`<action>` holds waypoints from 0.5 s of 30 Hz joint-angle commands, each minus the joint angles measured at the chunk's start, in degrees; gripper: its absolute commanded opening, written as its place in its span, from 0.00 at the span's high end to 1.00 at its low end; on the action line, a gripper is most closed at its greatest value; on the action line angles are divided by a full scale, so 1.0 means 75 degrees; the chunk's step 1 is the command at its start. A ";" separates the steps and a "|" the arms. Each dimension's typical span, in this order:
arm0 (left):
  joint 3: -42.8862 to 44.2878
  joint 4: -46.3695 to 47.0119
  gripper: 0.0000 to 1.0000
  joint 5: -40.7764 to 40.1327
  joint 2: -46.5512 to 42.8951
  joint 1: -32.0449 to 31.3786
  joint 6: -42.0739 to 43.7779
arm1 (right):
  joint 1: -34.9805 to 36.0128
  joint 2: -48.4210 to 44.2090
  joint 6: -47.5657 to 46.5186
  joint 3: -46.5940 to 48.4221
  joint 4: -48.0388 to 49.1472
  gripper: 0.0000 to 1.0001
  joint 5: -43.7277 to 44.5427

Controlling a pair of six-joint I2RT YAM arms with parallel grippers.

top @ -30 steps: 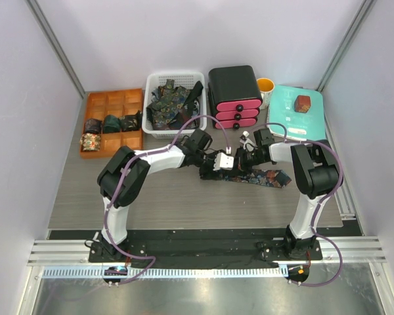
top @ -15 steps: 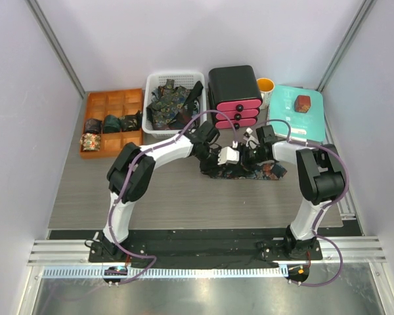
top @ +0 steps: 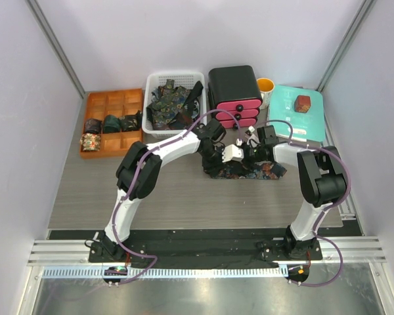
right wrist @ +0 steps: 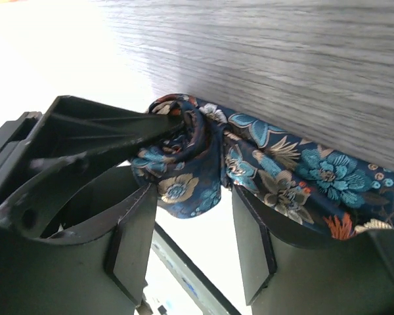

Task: Roll the ties
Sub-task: Roll the tie at the center of the board.

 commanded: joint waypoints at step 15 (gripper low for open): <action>-0.0646 0.0013 0.22 0.0561 -0.0627 0.0320 -0.0078 | -0.0219 0.0731 -0.0324 -0.0096 0.0366 0.99 0.0639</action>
